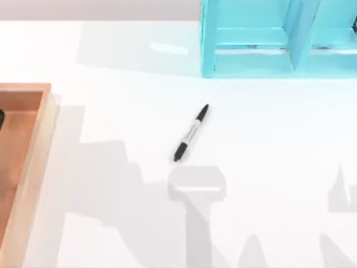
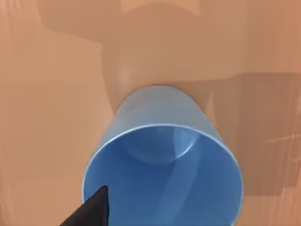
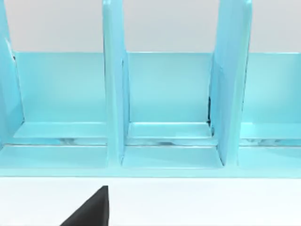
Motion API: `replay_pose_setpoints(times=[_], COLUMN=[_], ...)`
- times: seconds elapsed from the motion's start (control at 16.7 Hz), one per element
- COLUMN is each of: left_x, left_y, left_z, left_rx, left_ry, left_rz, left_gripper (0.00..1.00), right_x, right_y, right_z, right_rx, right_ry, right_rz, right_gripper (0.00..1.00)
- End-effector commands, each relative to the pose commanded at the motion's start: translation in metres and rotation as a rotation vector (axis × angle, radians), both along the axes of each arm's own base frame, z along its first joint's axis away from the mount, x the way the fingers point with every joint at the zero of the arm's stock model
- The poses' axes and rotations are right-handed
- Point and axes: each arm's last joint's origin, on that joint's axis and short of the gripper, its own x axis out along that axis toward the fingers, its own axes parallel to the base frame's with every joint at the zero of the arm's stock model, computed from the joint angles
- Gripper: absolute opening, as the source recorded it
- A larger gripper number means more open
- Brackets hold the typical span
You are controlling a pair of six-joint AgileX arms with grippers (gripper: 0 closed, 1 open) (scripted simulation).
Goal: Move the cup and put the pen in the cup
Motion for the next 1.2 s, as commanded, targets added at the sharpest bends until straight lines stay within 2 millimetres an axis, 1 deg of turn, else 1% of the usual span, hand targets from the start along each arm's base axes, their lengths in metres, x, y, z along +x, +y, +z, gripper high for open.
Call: replay_pose_setpoints(times=[0.12, 0.24, 0.36, 0.54, 1.2], left_x=[-0.001, -0.003, -0.004, -0.004, -0.004], left_y=[0.0, 0.0, 0.0, 0.0, 0.0], left_z=[-0.023, -0.04, -0.045, -0.045, -0.045], left_rx=[0.001, 0.0, -0.001, -0.001, -0.001], left_ry=[-0.003, 0.002, 0.004, 0.004, 0.004], left_rz=[0.0, 0.0, 0.0, 0.0, 0.0], left_gripper=[1.0, 1.0, 1.0, 1.0, 0.17], right_x=[0.0, 0.0, 0.0, 0.0, 0.0], right_y=[0.0, 0.0, 0.0, 0.0, 0.0], right_z=[0.0, 0.0, 0.0, 0.0, 0.0], right_rx=[0.0, 0.0, 0.0, 0.0, 0.0], right_ry=[0.0, 0.0, 0.0, 0.0, 0.0], right_rz=[0.0, 0.0, 0.0, 0.0, 0.0], right_gripper=[1.0, 1.0, 1.0, 1.0, 1.0])
